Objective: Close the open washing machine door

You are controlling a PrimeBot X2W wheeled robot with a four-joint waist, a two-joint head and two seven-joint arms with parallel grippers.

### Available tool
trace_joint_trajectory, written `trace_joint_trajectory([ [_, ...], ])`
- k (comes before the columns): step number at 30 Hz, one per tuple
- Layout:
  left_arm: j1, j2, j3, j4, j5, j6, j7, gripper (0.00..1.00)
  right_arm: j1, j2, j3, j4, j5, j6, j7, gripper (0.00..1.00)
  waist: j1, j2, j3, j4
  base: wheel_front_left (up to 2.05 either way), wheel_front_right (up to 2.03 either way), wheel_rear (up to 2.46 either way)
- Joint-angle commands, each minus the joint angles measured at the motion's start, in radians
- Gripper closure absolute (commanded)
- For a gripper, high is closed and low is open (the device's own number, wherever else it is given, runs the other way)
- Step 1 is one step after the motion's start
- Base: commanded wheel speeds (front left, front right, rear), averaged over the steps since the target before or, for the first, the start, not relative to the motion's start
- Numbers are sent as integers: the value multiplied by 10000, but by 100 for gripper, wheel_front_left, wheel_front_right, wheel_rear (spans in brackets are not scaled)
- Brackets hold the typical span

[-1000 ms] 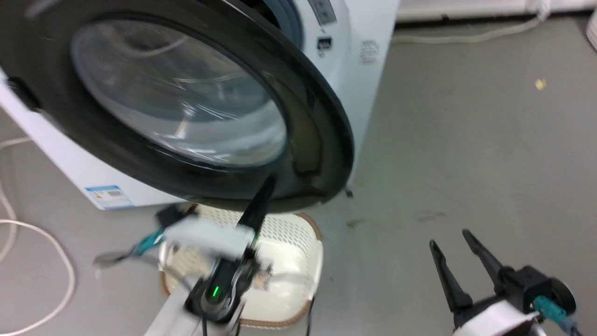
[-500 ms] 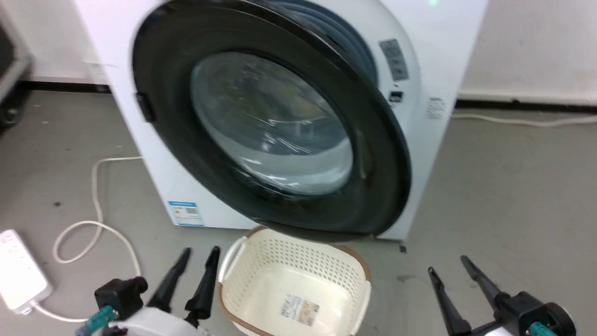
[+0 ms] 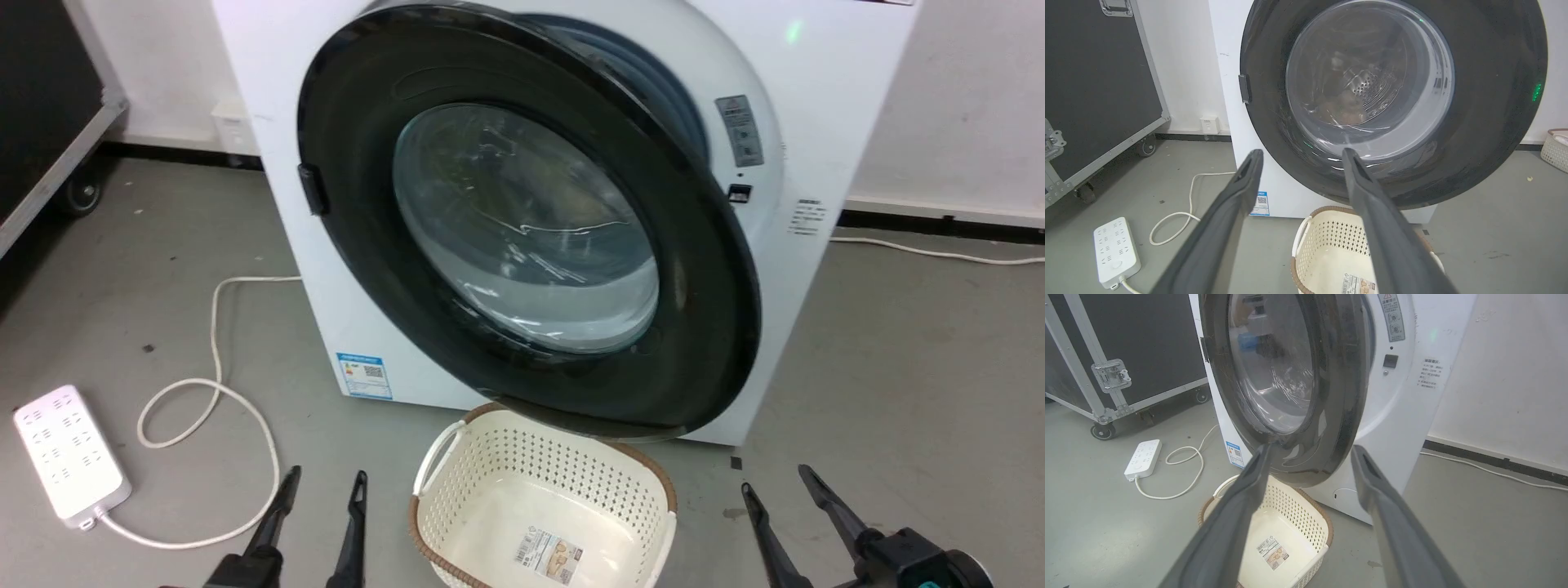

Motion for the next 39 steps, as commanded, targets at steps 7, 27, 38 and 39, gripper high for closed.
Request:
trace_joint_trajectory([
  [7, -39, -354, 187, 210, 642, -247, -52, 0, -226, -149, 555, -465, 548, 8, -47, 100, 0, -1, 305, 528, 0, 0, 0],
  [27, -1450, -1220, -425, -37, 1267, -312, -53, 0, -5140, -4051, 1945, 1217, 2956, 8, 1476, 100, 0, -1, 2737, 2151, 0, 0, 0],
  [38, -2039, -1334, -936, -88, 1465, 33, -53, 0, -8409, -5002, 2188, 3599, 3433, 8, 1726, 100, 0, -1, 3690, 2281, 0, 0, 0],
  [39, -2083, -1338, -974, -83, 1454, 58, -53, 0, -8612, -5020, 2225, 3816, 3416, 8, 1686, 100, 0, -1, 3729, 2290, 0, 0, 0],
])
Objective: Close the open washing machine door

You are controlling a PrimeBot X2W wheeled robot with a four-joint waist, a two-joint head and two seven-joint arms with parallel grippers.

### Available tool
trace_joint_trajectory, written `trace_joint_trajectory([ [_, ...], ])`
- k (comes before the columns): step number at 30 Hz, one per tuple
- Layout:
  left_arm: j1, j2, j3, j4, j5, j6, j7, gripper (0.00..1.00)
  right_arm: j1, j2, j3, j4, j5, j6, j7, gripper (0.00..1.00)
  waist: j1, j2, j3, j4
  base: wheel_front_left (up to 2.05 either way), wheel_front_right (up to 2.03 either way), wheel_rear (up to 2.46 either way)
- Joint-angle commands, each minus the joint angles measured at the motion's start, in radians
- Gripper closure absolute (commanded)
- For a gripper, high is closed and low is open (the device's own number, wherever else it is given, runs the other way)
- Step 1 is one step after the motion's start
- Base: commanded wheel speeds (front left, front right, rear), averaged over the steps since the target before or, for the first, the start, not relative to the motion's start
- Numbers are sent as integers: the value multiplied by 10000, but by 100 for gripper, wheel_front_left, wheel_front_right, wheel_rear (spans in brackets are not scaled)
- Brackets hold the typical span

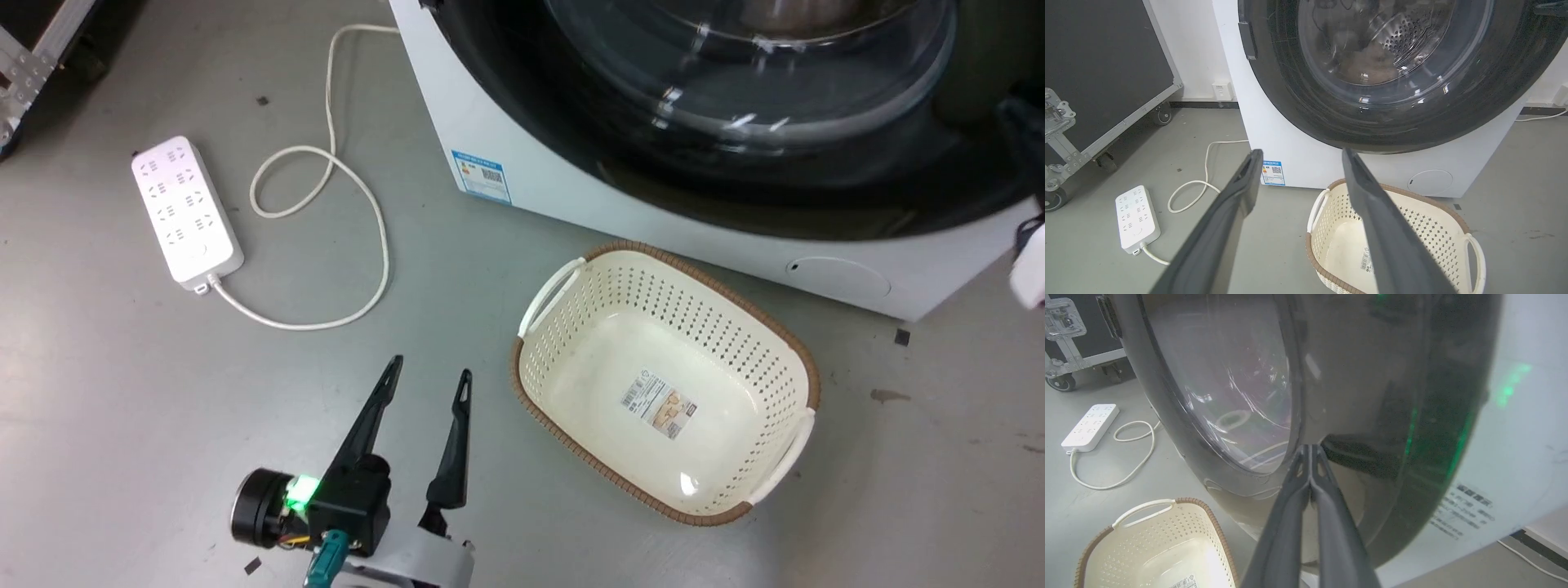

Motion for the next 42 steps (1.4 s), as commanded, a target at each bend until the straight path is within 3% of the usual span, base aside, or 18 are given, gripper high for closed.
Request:
trace_joint_trajectory([
  [1, -162, -8, -27, 1, 26, 57, -53, 0, -255, -89, 8, 123, -12, -17, -97, 100, -2, -1, 39, 14, 0, 0, 0],
  [13, -423, -27, -206, 258, -276, 316, -53, 0, -1682, 303, -282, 2165, 57, -17, -552, 100, -2, -1, 279, -3, 0, 0, 0],
  [19, -364, -28, -71, 331, -320, 337, -53, 0, -1682, 630, 3, 2685, 174, -17, -1032, 100, -2, -1, -167, -185, 0, 0, 0],
  [20, -343, -28, -46, 355, -326, 318, -53, 0, -1602, 634, 119, 2668, 144, -17, -1170, 60, -2, -1, -280, -229, 0, 0, 0],
  [21, -322, -29, -19, 383, -338, 291, -53, 0, -1482, 661, 206, 2658, 146, -17, -1294, 2, -2, -1, -423, -277, 0, 0, 0],
  [26, -91, -29, 283, 568, -478, 203, -53, 0, -504, 1030, 329, 2349, 273, -17, -1688, 0, -2, -1, -1292, -637, 0, 0, 0],
  [28, 152, -30, 646, 634, -885, 80, -53, 0, 710, 1380, 77, 1668, -16, -17, -1770, 0, -2, -1, -1997, -996, 0, 0, 0],
  [35, 621, 16, 1072, 787, -830, -158, -53, 0, 3328, 2356, -1690, -602, -1179, -17, -1780, 0, -2, -1, -2881, -1678, 0, 0, 0],
  [42, 1086, 113, 1284, 1096, -820, -462, -53, 0, 6222, 3986, -3337, -2889, -2848, -17, -1781, 0, -2, -1, -3373, -2236, 0, 0, 0],
])
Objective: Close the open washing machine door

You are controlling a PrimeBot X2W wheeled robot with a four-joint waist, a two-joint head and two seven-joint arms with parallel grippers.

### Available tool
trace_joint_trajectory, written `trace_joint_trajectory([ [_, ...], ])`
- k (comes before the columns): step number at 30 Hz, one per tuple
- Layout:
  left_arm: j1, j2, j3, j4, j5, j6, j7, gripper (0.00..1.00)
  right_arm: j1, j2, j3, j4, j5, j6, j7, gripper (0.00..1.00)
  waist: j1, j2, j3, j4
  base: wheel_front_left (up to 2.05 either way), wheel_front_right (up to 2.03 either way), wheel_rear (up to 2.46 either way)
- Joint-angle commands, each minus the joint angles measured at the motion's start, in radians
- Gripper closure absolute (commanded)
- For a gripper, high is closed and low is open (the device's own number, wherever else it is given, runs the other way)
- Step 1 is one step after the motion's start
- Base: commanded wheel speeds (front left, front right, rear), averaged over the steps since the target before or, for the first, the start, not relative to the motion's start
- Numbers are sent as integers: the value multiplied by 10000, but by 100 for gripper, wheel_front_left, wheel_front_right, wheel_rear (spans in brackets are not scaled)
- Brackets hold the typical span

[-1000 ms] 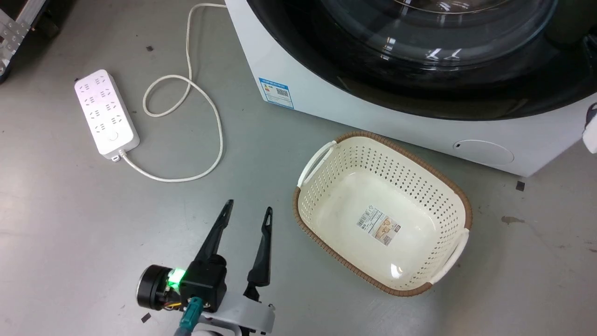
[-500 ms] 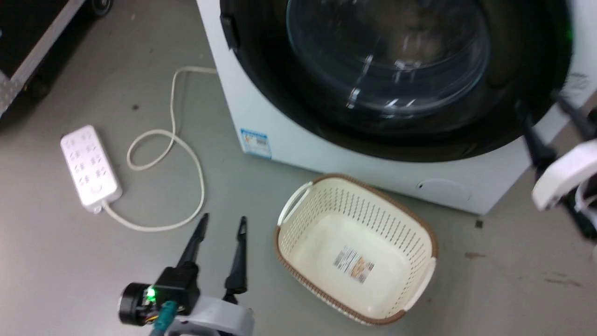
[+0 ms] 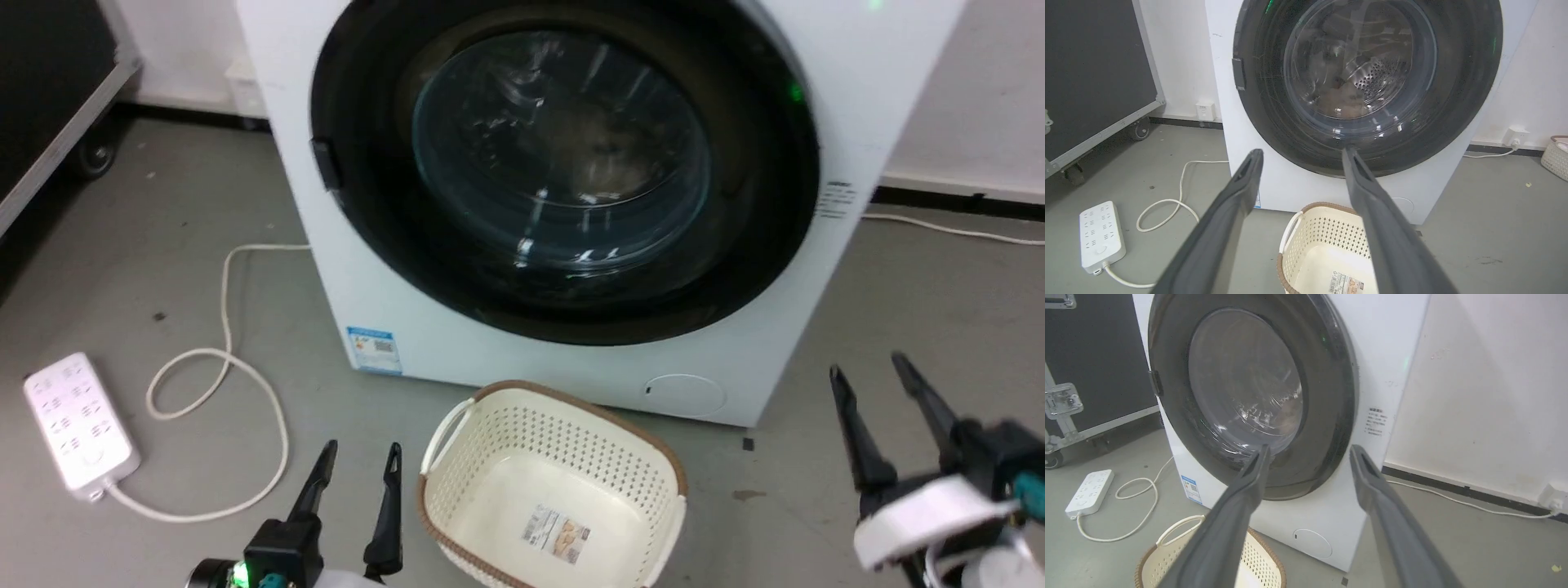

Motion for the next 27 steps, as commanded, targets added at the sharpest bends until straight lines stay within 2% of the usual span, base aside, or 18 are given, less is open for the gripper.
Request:
trace_joint_trajectory([
  [1, 101, 67, 35, 56, 10, -86, -53, 0, 394, 237, -241, -334, -194, -9, -44, 0, 3, -1, -180, -244, 0, 0, 0],
  [4, 164, 76, 56, 161, 62, -180, -53, 0, 1209, 871, -738, -981, -357, -9, -44, 0, 3, -1, -209, -337, 0, 0, 0],
  [11, 399, 90, 93, 227, 295, -87, -53, 0, 2270, 1398, -1052, -1701, -833, -9, -45, 0, 3, -1, -283, -426, 0, 0, 0],
  [24, 362, 69, 96, 276, 343, -162, -53, 0, 2834, 1647, -1028, -1689, -891, -9, -45, 0, 3, -1, -344, -515, 0, 0, 0],
  [25, 317, 94, 82, 286, 296, -138, 10, 100, 2770, 1586, -1025, -1654, -871, -2, 4, 100, 3, -1, -346, -517, 0, 0, 0],
  [27, 316, 101, 83, 287, 289, -138, 20, 100, 2765, 1584, -1017, -1655, -871, -2, 8, 100, 3, -1, -345, -519, 0, 0, 0],
])
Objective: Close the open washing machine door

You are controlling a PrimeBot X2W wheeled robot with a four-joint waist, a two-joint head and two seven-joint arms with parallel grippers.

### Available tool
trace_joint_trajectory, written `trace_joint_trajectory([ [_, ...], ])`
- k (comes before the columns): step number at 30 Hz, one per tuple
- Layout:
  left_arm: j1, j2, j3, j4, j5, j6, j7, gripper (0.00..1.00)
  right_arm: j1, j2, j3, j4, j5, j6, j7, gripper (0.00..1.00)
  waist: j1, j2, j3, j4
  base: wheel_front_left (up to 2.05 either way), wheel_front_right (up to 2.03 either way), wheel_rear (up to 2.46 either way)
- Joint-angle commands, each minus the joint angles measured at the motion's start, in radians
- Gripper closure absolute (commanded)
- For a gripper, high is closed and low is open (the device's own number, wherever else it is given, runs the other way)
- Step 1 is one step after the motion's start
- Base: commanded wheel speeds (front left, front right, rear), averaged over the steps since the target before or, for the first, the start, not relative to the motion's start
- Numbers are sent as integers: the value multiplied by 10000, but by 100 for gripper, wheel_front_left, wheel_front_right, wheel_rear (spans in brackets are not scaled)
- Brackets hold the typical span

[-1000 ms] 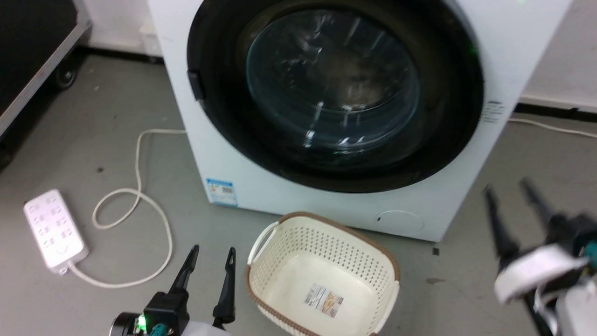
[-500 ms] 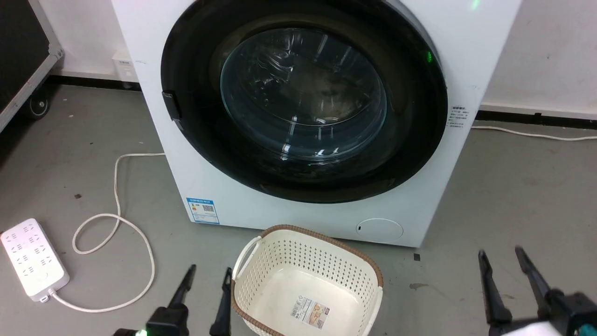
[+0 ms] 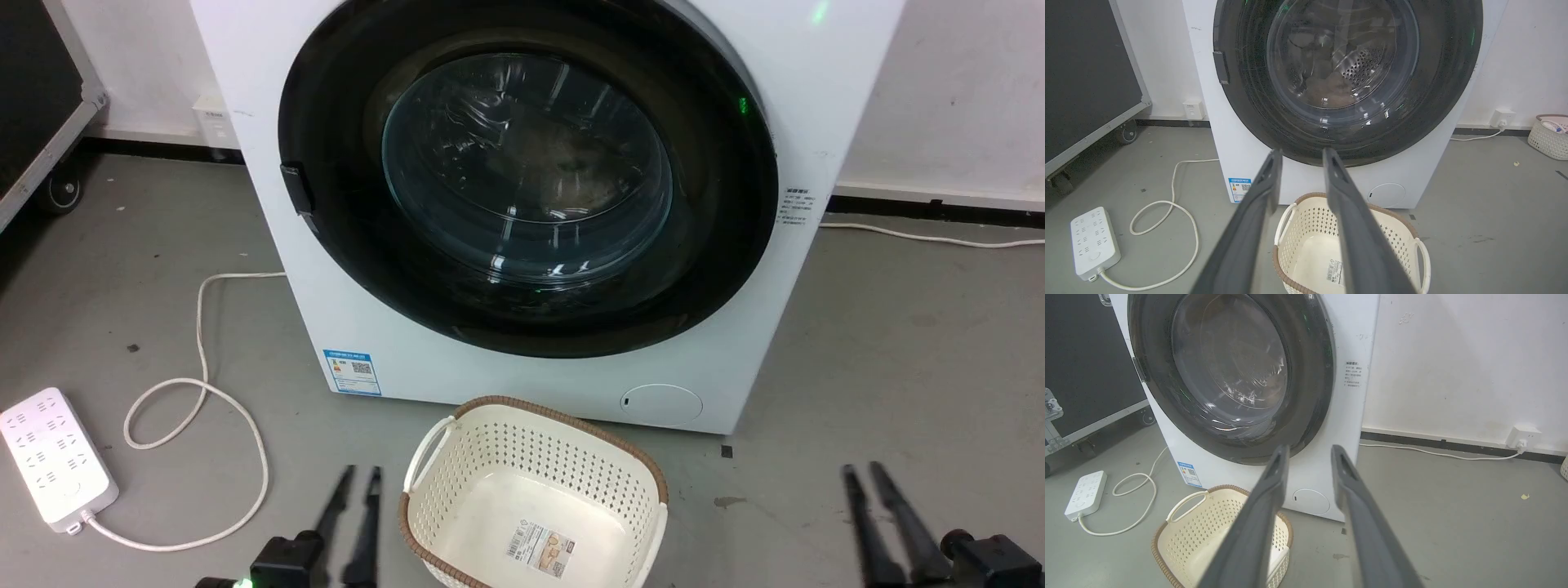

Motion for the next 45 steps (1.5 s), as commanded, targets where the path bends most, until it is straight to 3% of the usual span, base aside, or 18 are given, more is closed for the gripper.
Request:
trace_joint_trajectory([
  [1, -1, 0, 4, -3, 2, 0, 5, 100, -3, 0, 2, -2, -1, 0, 5, 100, 0, 0, 1, -1, 0, 0, 0],
  [45, -245, -64, 394, -509, 303, 73, 859, 100, -388, 24, 327, -356, -180, -3, 868, 100, 0, 0, 151, -137, 0, 0, 0],
])
